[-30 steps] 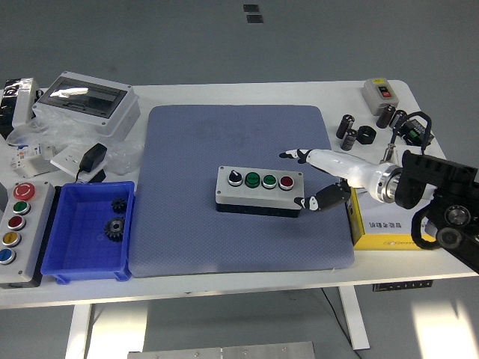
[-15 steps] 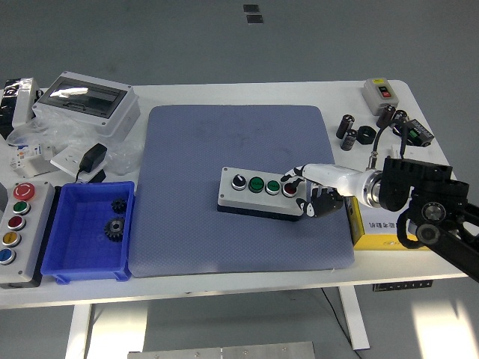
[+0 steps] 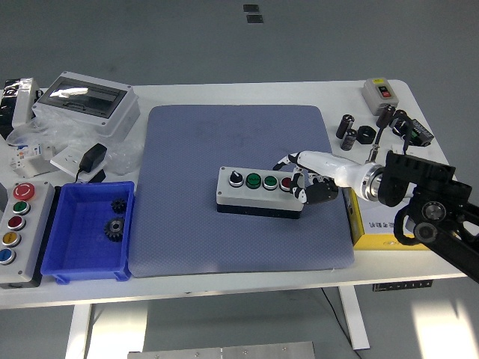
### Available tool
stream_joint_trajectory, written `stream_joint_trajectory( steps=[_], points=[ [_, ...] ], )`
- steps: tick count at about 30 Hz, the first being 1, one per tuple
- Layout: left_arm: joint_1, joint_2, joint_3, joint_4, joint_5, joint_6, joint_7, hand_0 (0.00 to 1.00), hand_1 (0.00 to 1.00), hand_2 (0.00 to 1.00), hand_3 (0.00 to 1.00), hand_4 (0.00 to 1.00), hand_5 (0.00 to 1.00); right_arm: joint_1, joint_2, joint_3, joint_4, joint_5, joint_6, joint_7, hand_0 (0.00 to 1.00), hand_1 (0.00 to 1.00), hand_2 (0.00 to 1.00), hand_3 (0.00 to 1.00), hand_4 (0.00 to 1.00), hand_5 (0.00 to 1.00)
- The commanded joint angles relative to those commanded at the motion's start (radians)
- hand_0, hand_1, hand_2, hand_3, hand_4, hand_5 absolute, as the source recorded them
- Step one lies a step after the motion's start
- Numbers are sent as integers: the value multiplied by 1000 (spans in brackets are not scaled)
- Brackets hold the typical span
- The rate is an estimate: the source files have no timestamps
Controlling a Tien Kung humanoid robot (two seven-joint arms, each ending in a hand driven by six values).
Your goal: Pick up the button,place it on the desk,press the button,press the button
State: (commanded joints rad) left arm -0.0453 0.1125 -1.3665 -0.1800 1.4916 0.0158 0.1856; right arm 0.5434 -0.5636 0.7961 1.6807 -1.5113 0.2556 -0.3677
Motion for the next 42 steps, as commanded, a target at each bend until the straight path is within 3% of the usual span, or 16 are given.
stream_joint_trajectory(
  steps=[6,10,14,18,19,24,25,27,30,31,42],
  points=[
    [1,0,2,0,-2,0,1,624,595,519,589,636,169,-7,2,42,38,112,-128,133,2,123,273,830,238,77],
    [2,-1,2,0,-1,0,1,625,596,518,588,637,171,-24,-4,69,60,147,-135,179,2,123,273,825,241,78],
    [2,-3,-2,0,5,1,-1,625,596,518,587,637,173,-81,11,88,59,101,-213,226,2,123,271,809,240,68],
    [3,-5,-5,0,9,2,-5,625,596,518,587,637,173,-172,71,165,29,72,-324,306,2,123,271,809,240,68],
    [5,-6,-6,0,10,3,-6,625,596,517,588,637,173,-198,92,190,22,86,-354,329,2,123,265,768,248,67],
    [15,-12,-15,0,18,5,-2,625,596,517,588,637,173,-319,185,318,4,178,-472,429,2,123,265,768,248,67],
    [17,-13,-16,0,18,6,-2,625,596,517,587,637,177,-337,195,340,3,191,-487,440,2,105,240,438,636,252],
    [18,-15,-18,0,19,6,-2,625,596,517,587,637,177,-384,213,398,0,218,-519,460,2,105,240,438,636,252],
    [17,-15,-19,0,19,6,-5,625,596,517,587,637,177,-425,222,469,-4,237,-535,470,2,105,240,438,636,252],
    [16,-14,-18,0,19,6,-6,625,596,518,587,634,180,-432,223,492,-5,240,-537,472,79,221,288,304,593,257],
    [16,-15,-4,0,-1,4,-9,625,597,519,587,634,179,-459,231,635,0,256,-537,481,89,234,301,302,563,230]
  ],
)
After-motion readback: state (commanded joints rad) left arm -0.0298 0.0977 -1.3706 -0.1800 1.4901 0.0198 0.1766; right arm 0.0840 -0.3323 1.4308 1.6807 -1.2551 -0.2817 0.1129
